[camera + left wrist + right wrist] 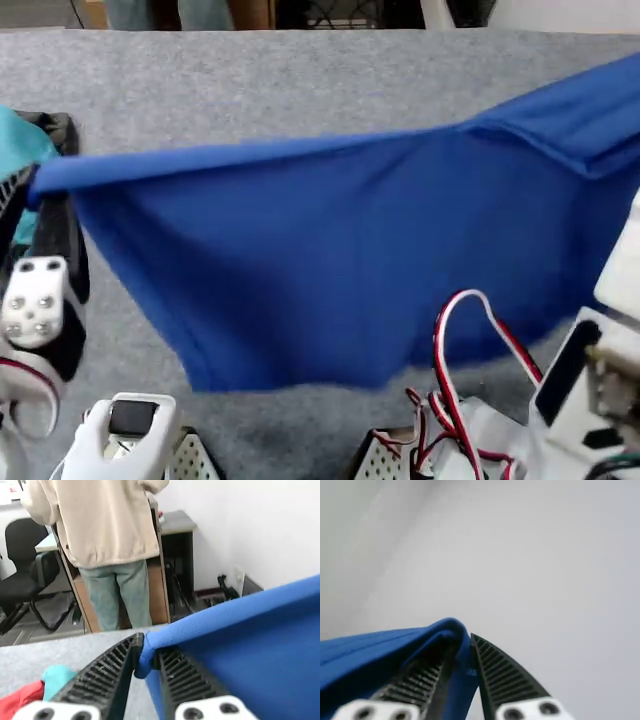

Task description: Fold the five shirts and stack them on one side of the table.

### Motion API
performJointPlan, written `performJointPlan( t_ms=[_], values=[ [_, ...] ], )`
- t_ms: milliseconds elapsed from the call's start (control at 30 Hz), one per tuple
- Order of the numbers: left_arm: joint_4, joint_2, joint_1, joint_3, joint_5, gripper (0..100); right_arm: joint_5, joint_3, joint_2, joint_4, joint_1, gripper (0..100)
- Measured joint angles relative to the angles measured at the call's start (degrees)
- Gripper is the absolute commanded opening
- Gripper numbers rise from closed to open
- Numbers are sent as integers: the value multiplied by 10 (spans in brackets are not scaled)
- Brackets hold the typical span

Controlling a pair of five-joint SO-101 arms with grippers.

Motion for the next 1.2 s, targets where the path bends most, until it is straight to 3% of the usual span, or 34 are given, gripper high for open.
performJointPlan(
  t_ms=[167,300,400,533,667,733,833,933,1100,1200],
  values=[
    [-6,-18,0,113,-8,29,50,68,18,0,-67,13],
    [-104,4,0,258,-10,29,70,189,63,-7,-129,13],
    [-247,45,-11,400,-11,29,75,287,113,-49,-164,13],
    [-532,150,-36,564,-11,29,75,399,208,-171,-193,13],
    [-799,288,-45,576,-11,29,75,414,337,-308,-213,13],
    [-853,359,-46,549,-11,29,74,389,396,-345,-222,13],
    [-841,447,-46,474,-11,29,74,315,473,-351,-228,13],
    [-776,490,-46,396,-11,29,74,217,527,-311,-229,13],
    [-627,494,-46,345,-11,29,75,79,578,-135,-229,13],
    [-527,494,-46,345,-20,29,116,20,586,14,-228,13]
  ],
)
